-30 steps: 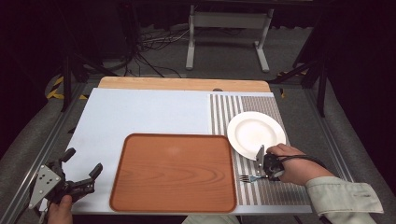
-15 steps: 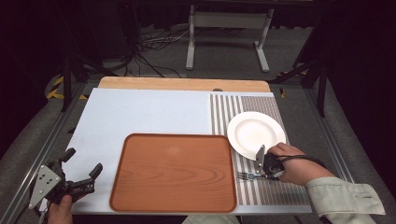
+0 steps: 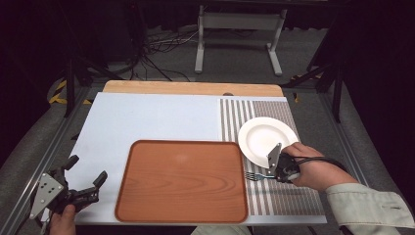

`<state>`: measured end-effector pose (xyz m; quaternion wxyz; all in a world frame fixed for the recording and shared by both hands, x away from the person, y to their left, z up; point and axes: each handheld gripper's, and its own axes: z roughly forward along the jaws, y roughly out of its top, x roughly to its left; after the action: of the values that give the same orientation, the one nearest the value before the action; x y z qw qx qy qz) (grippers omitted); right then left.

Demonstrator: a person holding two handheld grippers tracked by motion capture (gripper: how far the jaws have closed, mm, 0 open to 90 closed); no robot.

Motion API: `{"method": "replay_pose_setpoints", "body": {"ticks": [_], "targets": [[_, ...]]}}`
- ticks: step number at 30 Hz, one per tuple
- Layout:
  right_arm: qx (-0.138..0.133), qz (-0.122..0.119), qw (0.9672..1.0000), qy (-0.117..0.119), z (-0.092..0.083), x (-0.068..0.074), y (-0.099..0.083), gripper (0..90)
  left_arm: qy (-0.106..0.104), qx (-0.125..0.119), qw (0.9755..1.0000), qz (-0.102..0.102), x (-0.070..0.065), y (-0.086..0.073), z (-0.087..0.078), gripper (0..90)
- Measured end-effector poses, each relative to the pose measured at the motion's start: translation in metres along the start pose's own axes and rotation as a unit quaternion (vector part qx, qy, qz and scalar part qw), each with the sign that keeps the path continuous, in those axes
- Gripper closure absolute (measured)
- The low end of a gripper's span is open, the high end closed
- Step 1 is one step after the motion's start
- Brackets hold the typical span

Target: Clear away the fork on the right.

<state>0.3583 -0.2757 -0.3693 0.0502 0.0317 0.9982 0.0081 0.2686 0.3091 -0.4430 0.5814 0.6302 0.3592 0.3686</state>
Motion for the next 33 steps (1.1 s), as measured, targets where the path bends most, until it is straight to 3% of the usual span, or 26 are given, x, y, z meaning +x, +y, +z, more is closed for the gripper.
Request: {"method": "replay_pose_setpoints", "body": {"ticks": [8, 9, 23, 25, 28, 30, 33], "targets": [[-0.033, 0.007, 0.9992, -0.020, -0.020, -0.001, 0.010, 78.4, 0.000, 0.004, 1.0000, 0.002, 0.000, 0.000, 0.000, 0.9], [-0.038, -0.003, 0.9990, -0.023, -0.023, -0.003, 0.012, 78.4, 0.000, 0.004, 1.0000, 0.001, 0.000, 0.000, 0.000, 0.9], [-0.101, 0.031, 0.9937, -0.038, -0.045, -0.004, 0.021, 78.4, -0.001, 0.004, 1.0000, -0.001, 0.000, -0.001, 0.001, 0.9], [-0.119, 0.049, 0.9912, -0.034, -0.046, -0.004, 0.022, 78.4, -0.001, 0.004, 1.0000, -0.001, 0.000, -0.001, 0.001, 0.9], [-0.148, 0.092, 0.9842, -0.030, -0.048, -0.002, 0.024, 78.4, -0.002, 0.003, 1.0000, 0.000, 0.000, -0.001, 0.001, 0.9], [-0.156, 0.099, 0.9825, -0.025, -0.049, -0.003, 0.024, 78.4, -0.002, 0.004, 1.0000, 0.000, 0.000, -0.001, 0.001, 0.9], [-0.180, 0.128, 0.9752, -0.016, -0.050, -0.003, 0.028, 78.4, -0.001, 0.003, 1.0000, -0.001, 0.000, -0.001, 0.001, 0.9]]}}
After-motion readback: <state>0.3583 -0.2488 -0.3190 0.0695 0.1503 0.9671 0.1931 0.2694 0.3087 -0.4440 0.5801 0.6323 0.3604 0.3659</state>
